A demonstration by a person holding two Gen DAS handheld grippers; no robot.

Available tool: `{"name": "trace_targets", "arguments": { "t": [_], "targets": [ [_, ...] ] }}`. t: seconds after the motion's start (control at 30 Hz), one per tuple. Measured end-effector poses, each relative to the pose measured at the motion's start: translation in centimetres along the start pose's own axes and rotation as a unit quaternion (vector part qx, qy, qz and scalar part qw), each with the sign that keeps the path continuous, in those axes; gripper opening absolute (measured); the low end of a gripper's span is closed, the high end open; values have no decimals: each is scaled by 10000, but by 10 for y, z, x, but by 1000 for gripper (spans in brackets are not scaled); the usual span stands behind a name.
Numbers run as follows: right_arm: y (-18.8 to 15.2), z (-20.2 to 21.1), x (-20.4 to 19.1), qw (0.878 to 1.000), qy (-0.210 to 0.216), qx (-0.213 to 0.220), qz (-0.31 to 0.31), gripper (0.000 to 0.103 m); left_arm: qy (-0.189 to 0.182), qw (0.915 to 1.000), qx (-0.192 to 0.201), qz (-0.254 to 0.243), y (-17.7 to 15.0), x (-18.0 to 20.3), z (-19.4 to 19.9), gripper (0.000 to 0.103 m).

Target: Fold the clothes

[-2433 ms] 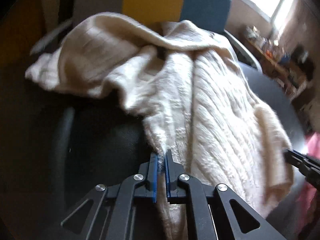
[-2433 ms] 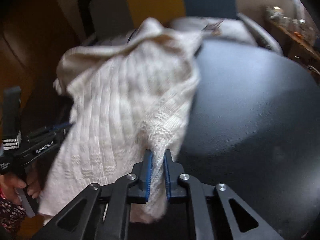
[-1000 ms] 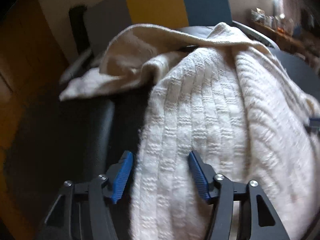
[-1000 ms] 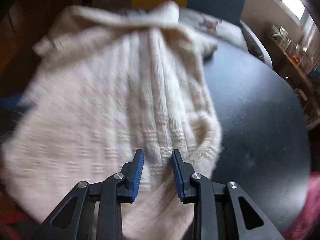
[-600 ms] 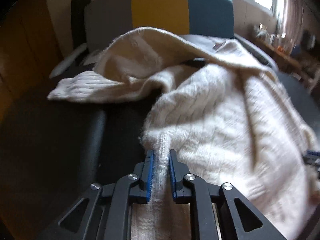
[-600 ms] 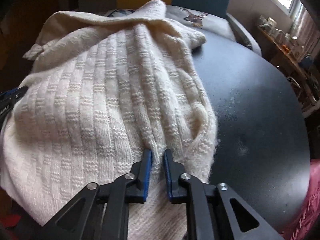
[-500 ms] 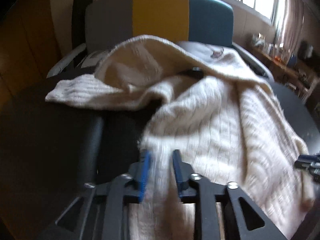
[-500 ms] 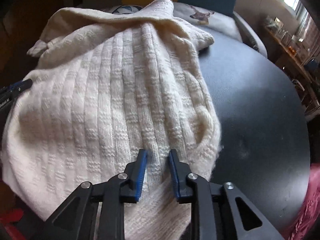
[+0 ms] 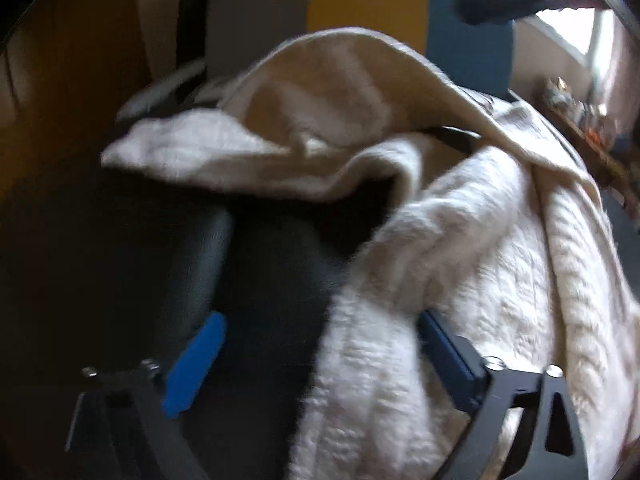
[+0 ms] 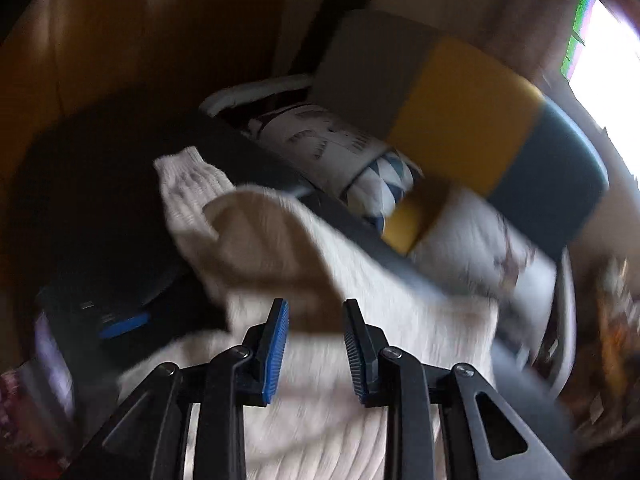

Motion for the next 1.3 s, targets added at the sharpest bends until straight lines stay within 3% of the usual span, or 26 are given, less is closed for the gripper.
{"name": "trace_targets", "arguments": {
  "t": [0.17,0.3,0.37,0.4,0.5,0.6,0.7,0.77,0.83,0.87,0.97,1.0,1.03,1.1,1.13,1.17,1.27,1.3],
  "targets": [
    [41,-62,-28,9948,-275,-412,890,28,33,10000,2,24,2,1,-3,103],
    [43,-103,-37,9873,-370,-985,1190,28,14,10000,21,51,4,2,-4,103],
    [38,-119,-35,9853,-367,-1245,1111,24,10,10000,23,56,5,2,-5,103],
    [35,-123,-33,9860,-285,-1326,967,10,-6,10000,23,70,6,2,-6,103],
    [25,-115,-23,9910,-32,-1256,457,6,-99,9996,38,254,11,-2,-3,101],
    [17,-98,-10,9947,-6,-1015,147,6,-107,9971,272,703,19,-23,6,81],
    [14,-79,4,9969,80,-773,-149,6,103,9917,292,1245,33,-57,6,80],
    [12,-70,13,9972,121,-656,-332,6,227,9892,139,1444,41,-76,-4,63],
    [11,-63,21,9968,166,-573,-530,6,351,9858,-14,1642,50,-95,-13,35],
    [9,-60,25,9962,183,-549,-655,6,405,9843,-81,1714,54,-103,-17,33],
    [5,-49,36,9937,260,-511,-966,6,222,9899,-143,1394,71,-94,-27,35],
    [2,-44,41,9928,285,-471,-1067,6,137,9923,-133,1222,79,-89,-31,43],
    [0,-39,46,9917,311,-433,-1166,6,52,9944,-123,1049,86,-83,-35,62],
    [-6,-29,56,9893,372,-362,-1366,6,-42,9966,10,822,98,-73,-38,84],
    [-9,-23,61,9878,403,-324,-1469,6,-36,9971,110,752,102,-68,-37,87],
    [-13,-18,66,9862,435,-287,-1572,6,68,9975,159,690,104,-64,-35,87],
    [-22,-2,82,9806,529,-175,-1880,6,-105,9989,40,458,116,-46,-47,83],
    [-26,4,88,9784,560,-137,-1983,6,-187,9991,-10,369,120,-42,-51,67]
  ]
}}
Point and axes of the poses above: each gripper's, at about its wrist camera, not at the fingertips, and z roughly against the way its jaws point, x to its right, y to its top, the point moved 6 cm from there along -z, roughly the way its jaws point, and after that the axes turned 13 degrees about -z, right-handed, at the moved point
